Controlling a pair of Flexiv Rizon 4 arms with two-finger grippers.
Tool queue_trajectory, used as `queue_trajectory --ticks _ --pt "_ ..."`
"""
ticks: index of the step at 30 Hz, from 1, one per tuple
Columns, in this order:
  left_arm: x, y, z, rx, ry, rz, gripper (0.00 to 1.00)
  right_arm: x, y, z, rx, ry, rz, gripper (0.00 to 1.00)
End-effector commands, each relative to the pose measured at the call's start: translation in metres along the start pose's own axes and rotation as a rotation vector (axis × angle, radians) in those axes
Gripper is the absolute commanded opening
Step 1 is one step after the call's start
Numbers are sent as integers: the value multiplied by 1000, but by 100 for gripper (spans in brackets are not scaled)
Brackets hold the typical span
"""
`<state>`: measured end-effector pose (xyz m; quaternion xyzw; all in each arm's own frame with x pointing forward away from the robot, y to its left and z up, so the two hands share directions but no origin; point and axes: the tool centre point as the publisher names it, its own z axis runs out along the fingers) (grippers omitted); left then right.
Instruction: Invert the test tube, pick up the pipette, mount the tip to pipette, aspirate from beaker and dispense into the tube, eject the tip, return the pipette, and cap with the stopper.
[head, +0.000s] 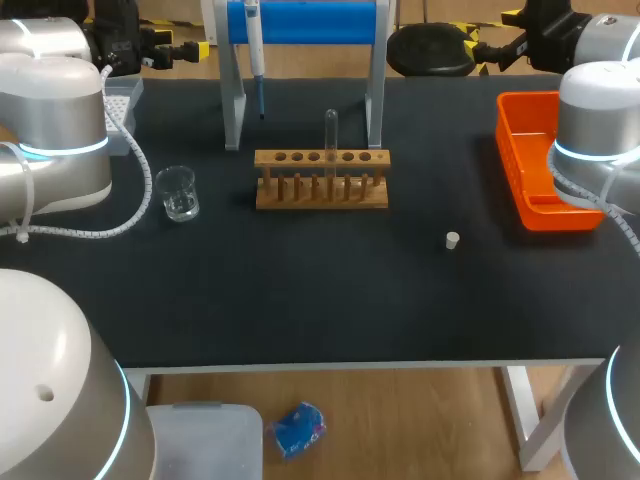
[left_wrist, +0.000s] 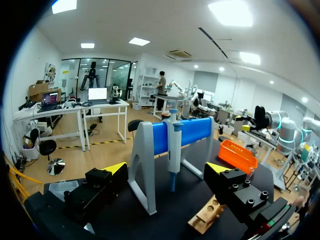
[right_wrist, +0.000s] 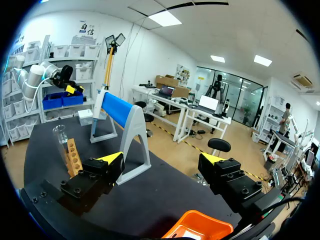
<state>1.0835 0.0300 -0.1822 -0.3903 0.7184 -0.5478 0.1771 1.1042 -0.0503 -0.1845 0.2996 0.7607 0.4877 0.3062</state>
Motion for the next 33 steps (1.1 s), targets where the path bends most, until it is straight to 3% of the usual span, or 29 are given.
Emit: queue_trajectory --ticks 1,17,33 --pt "0 0 0 0 0 0 100 0 0 0 0 0 0 100" --pt "0 0 0 0 0 0 100 0 0 0 0 0 0 100" --pt "0 0 0 0 0 0 100 79 2 -30 -178 415 -153 100"
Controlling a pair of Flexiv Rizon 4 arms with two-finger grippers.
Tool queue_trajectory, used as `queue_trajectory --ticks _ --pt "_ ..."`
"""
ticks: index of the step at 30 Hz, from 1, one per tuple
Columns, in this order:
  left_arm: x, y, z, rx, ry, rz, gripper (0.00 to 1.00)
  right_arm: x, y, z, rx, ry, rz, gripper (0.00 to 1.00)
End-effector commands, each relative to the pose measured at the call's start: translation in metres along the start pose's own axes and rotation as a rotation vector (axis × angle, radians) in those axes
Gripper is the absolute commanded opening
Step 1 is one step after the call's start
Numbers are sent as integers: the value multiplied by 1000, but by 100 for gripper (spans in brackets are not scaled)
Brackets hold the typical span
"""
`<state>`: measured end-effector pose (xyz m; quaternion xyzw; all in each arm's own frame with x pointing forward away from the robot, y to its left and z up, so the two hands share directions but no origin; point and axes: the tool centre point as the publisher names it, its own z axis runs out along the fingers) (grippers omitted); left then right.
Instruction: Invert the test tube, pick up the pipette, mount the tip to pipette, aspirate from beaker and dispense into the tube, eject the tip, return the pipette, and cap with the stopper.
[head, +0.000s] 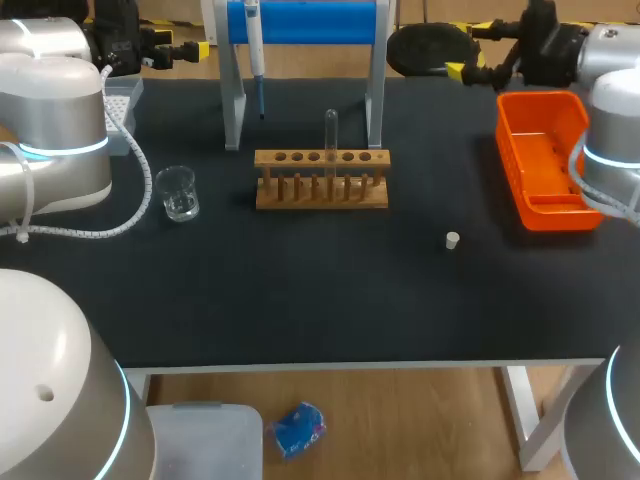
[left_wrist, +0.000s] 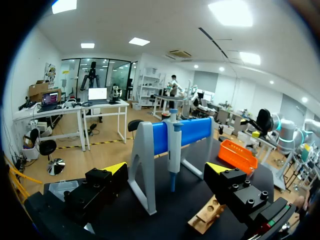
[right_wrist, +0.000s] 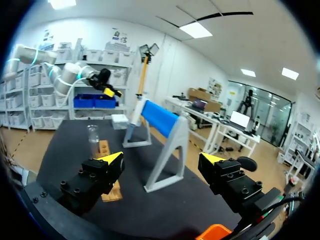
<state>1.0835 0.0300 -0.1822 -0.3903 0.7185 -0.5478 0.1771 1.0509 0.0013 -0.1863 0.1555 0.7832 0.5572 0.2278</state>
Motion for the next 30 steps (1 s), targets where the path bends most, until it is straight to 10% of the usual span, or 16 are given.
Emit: queue_trajectory --ticks 1,9,25,30 --pt "0 0 0 0 0 0 100 16 -3 -17 -56 104 -47 100" --pt "0 0 0 0 0 0 100 16 -3 -17 -56 104 -47 100" --pt "75 26 -38 -131 212 255 100 16 -3 -17 -56 104 -47 100" --pt "75 26 -38 -131 212 255 100 50 2 -20 -116 260 -105 100"
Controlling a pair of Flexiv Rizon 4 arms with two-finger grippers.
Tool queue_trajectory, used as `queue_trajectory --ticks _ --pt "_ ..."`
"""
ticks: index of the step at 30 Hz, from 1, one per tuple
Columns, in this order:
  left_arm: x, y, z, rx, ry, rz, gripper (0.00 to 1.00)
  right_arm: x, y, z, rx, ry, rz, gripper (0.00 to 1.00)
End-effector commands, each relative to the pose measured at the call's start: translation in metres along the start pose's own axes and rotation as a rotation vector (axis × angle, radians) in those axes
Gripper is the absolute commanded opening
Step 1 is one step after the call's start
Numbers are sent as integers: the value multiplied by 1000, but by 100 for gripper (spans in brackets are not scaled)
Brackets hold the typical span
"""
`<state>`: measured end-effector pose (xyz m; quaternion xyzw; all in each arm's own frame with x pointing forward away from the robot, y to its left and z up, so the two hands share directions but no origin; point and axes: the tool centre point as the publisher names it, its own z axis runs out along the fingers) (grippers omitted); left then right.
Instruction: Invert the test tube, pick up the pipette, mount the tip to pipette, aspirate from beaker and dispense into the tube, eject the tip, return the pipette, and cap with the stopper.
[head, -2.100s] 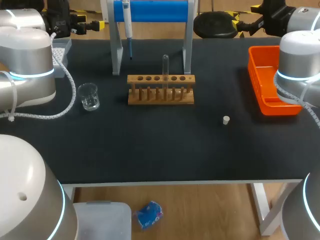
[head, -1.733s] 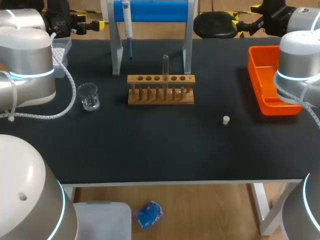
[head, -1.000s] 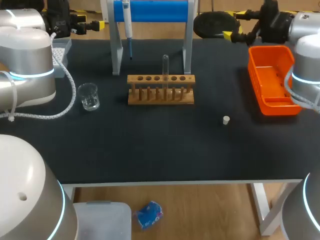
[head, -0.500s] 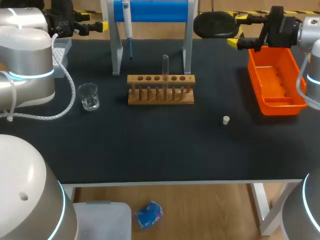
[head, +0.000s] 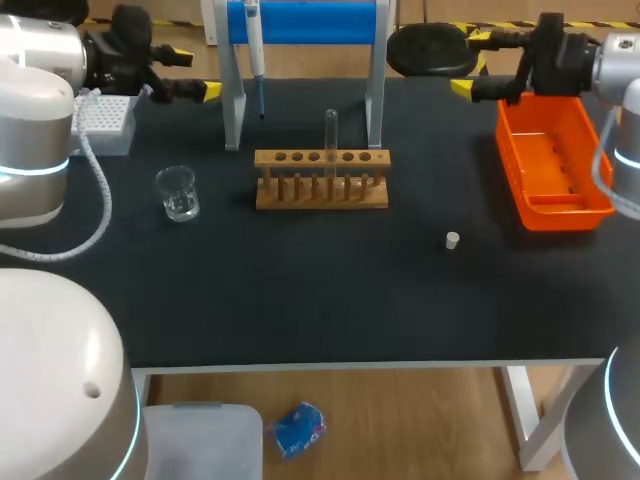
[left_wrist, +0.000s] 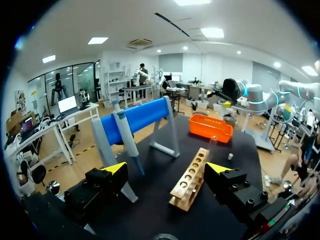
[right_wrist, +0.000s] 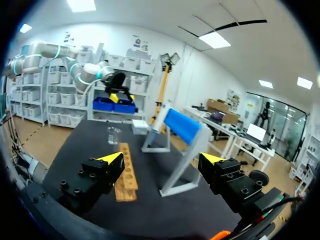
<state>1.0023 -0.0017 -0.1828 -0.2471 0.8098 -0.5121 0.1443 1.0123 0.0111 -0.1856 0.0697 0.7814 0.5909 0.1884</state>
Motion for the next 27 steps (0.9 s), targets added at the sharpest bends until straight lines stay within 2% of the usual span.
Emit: queue_trajectory --ticks 1,2,7,12,18,23,24,27 --pt "0 -1 -3 -4 3 -1 100 23 2 -5 -52 133 -46 100" --pt "0 -1 -3 -4 3 -1 100 33 4 -4 -71 178 -60 100" --pt "0 -1 -3 -4 3 -1 100 60 9 3 -107 262 -112 100" --pt "0 -1 -3 -4 3 -1 100 60 9 3 -107 262 -112 100" --pt "33 13 -3 -31 89 33 100 60 9 3 -107 262 -112 100" --pt "66 23 4 -97 176 79 100 60 9 3 -107 262 -112 100" --pt "70 25 7 -129 176 89 100 60 9 3 -107 262 -112 100" --pt "70 25 7 -129 176 89 100 62 8 4 -104 267 -103 100"
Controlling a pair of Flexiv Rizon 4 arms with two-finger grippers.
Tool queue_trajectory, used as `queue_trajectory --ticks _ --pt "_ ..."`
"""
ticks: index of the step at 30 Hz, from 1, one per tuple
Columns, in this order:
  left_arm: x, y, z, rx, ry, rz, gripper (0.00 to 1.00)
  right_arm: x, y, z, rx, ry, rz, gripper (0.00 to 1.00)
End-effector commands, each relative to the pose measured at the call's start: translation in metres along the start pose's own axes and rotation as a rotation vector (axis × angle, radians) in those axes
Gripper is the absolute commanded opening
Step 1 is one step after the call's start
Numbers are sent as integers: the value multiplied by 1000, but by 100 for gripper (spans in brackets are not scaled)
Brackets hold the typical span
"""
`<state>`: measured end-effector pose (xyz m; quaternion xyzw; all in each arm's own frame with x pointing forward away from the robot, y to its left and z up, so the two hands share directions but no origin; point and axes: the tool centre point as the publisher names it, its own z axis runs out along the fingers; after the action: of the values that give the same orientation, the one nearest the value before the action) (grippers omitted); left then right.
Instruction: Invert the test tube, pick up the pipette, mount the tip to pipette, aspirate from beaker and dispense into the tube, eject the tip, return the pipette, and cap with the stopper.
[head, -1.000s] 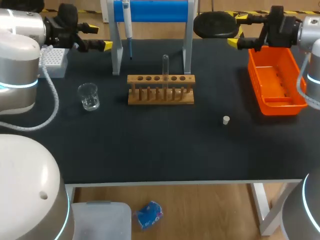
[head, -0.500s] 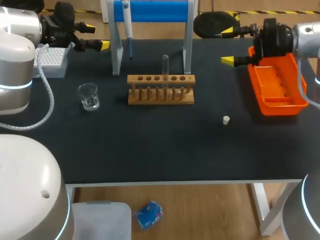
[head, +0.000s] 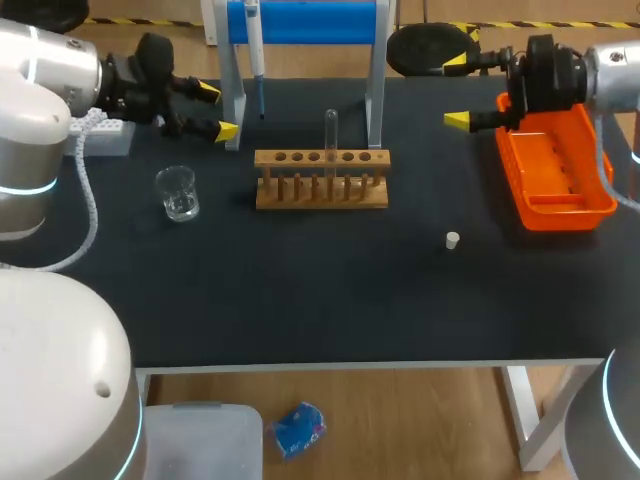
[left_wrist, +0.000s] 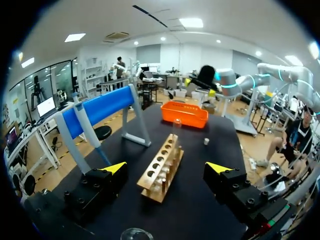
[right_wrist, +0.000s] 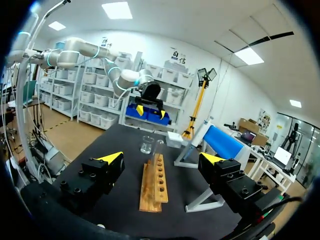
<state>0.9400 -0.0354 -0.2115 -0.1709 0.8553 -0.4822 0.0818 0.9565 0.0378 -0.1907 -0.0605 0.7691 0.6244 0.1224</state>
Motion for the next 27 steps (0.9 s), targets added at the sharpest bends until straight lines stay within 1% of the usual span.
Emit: queue_trajectory --ticks 1,4,7,11,13,18,21,27 --pt "0 -4 -1 -24 -1 -4 100 3 -3 3 2 25 15 100" --pt "0 -4 -1 -24 -1 -4 100 10 -2 11 5 64 1 100" --pt "0 -4 -1 -24 -1 -4 100 15 -1 23 -27 100 17 100" --pt "0 -4 -1 -24 -1 -4 100 22 3 40 -51 149 -20 100" --pt "0 -4 -1 -24 -1 -4 100 23 2 48 -78 158 5 100" --pt "0 -4 -1 -24 -1 -4 100 25 -3 69 -113 178 40 100" --pt "0 -4 -1 -24 -1 -4 100 25 -6 81 -116 191 43 100" --pt "0 -4 -1 -24 -1 -4 100 17 -12 101 -122 187 92 100"
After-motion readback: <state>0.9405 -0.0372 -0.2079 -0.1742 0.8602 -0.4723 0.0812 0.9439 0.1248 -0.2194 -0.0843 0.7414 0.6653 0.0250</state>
